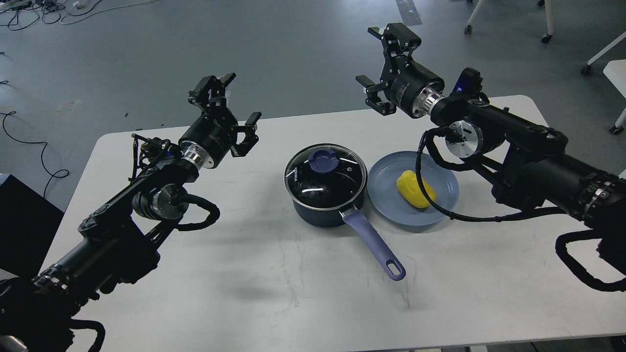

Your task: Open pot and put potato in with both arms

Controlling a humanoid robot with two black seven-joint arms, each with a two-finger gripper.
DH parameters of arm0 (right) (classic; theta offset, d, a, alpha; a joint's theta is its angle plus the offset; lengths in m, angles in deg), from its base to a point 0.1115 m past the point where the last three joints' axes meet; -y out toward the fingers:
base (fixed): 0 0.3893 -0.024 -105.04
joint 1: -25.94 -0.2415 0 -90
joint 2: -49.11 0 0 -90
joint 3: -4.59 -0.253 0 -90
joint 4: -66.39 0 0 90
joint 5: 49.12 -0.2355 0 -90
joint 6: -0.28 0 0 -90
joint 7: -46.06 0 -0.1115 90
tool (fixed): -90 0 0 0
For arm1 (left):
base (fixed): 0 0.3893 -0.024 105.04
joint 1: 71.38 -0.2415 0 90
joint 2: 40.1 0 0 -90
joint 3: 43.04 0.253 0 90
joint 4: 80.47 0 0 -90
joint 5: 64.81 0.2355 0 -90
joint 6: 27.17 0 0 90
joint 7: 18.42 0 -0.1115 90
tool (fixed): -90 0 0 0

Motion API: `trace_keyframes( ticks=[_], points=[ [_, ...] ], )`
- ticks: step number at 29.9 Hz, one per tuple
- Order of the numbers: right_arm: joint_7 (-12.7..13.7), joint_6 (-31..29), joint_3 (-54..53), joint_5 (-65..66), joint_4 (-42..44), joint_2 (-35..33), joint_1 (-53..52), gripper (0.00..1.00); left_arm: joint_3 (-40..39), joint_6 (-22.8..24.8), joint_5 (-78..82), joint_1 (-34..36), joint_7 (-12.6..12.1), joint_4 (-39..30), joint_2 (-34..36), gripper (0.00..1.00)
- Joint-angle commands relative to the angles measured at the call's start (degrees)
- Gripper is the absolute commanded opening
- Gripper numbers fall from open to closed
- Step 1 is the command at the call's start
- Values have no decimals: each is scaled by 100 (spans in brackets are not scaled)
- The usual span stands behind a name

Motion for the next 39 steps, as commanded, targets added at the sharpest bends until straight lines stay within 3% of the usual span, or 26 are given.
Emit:
trace_keyframes(
  ticks=[1, 39],
  points=[
    [1, 37, 27, 7, -1, 12, 1, 100, 44, 30, 7, -197, 11, -332, 273, 98],
    [-8, 2, 44, -2, -80, 4, 88, 100, -17, -40, -20, -233, 3, -262, 300, 98]
  ],
)
